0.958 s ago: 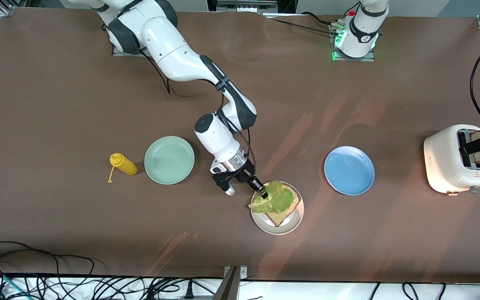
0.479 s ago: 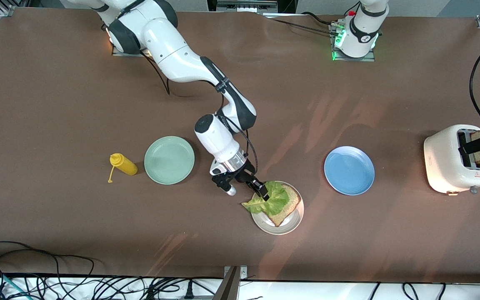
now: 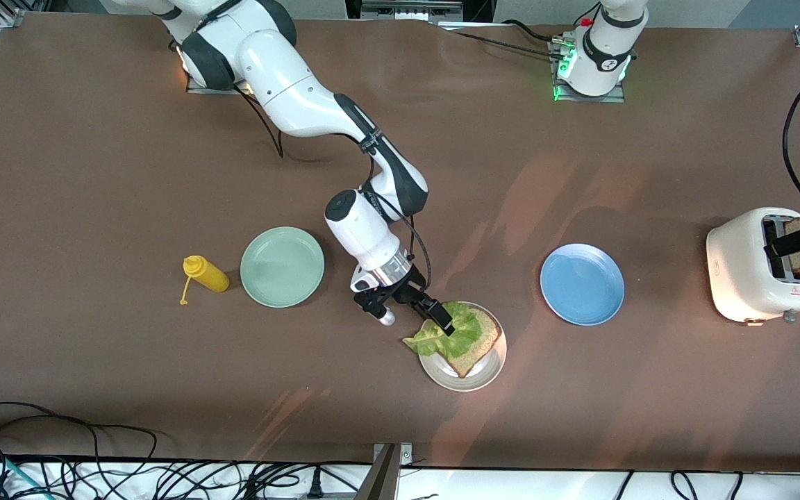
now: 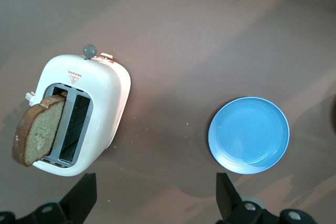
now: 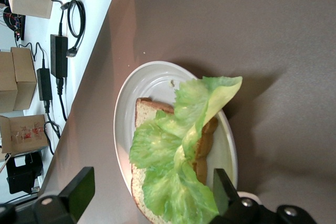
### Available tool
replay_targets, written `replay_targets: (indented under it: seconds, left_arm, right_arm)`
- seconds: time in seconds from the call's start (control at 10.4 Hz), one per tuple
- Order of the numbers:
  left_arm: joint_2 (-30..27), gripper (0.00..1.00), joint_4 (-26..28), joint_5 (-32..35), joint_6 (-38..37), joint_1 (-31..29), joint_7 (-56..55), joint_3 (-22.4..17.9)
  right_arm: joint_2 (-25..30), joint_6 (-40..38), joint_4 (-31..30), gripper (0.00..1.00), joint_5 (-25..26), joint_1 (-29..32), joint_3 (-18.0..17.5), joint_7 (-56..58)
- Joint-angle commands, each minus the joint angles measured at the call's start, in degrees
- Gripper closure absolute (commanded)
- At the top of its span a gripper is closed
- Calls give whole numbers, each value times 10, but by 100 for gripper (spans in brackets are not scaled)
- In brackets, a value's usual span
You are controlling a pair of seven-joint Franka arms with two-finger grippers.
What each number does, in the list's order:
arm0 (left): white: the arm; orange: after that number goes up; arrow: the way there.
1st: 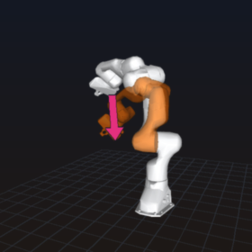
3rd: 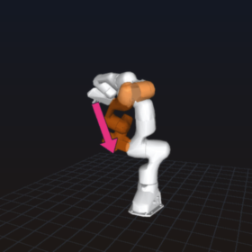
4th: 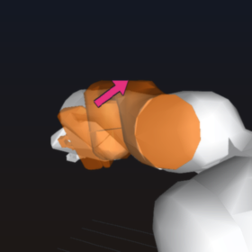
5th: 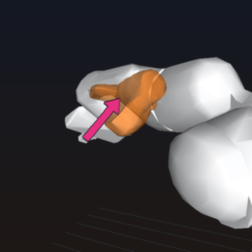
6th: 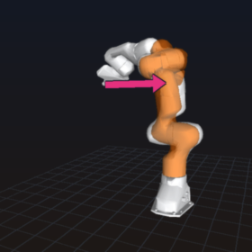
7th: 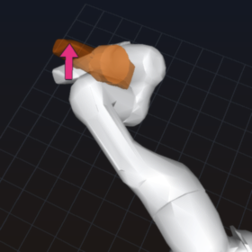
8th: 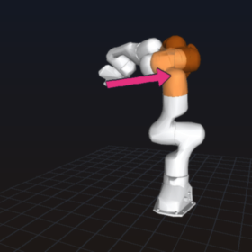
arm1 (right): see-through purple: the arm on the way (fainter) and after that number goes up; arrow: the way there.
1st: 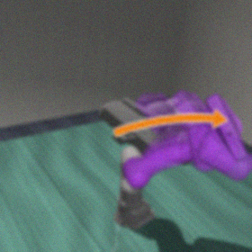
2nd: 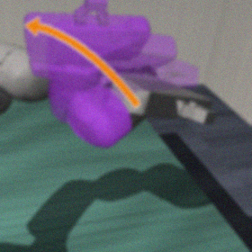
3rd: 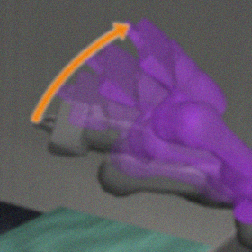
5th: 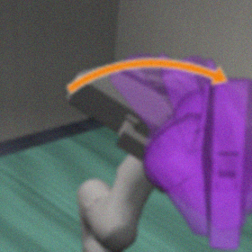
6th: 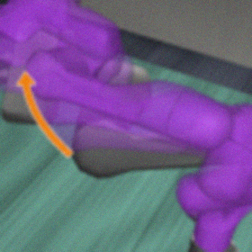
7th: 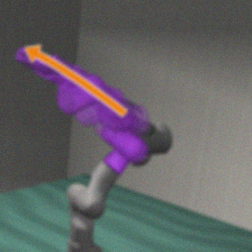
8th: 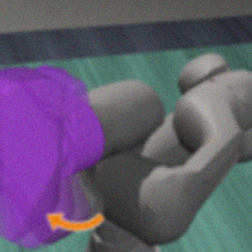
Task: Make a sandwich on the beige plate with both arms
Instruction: 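Lower the lettuce onto the bread and open the right gripper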
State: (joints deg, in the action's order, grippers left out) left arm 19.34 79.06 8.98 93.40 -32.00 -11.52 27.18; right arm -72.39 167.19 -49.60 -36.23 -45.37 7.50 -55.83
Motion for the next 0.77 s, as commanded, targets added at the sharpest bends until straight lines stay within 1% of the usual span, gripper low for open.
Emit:
replay_targets:
  seconds: [0.0,0.1,0.19,0.38,0.48,0.57,0.67]
  left_arm:
    - [-5,0,0,6,-3,-3,10,4]
    - [-5,0,0,8,-3,0,9,4]
    - [-5,0,0,12,-3,0,11,4]
    - [-6,0,0,14,-3,-5,58,2]
    - [-7,0,0,14,-3,-13,80,-3]
    - [-7,0,0,15,-3,-24,82,-4]
    - [-6,0,2,18,-3,-38,91,-5]
  right_arm:
    - [7,0,19,0,-6,-8,-7,-9]
    - [30,-1,-17,0,-5,-8,-16,-5]
    - [65,-6,-66,0,-5,-5,-18,1]
    - [135,-44,-150,0,-4,-1,-20,29]
    - [178,-62,-204,0,-5,7,-26,64]
    - [235,-89,-274,0,-5,15,-27,105]
    - [285,-127,-329,0,-5,29,-27,153]
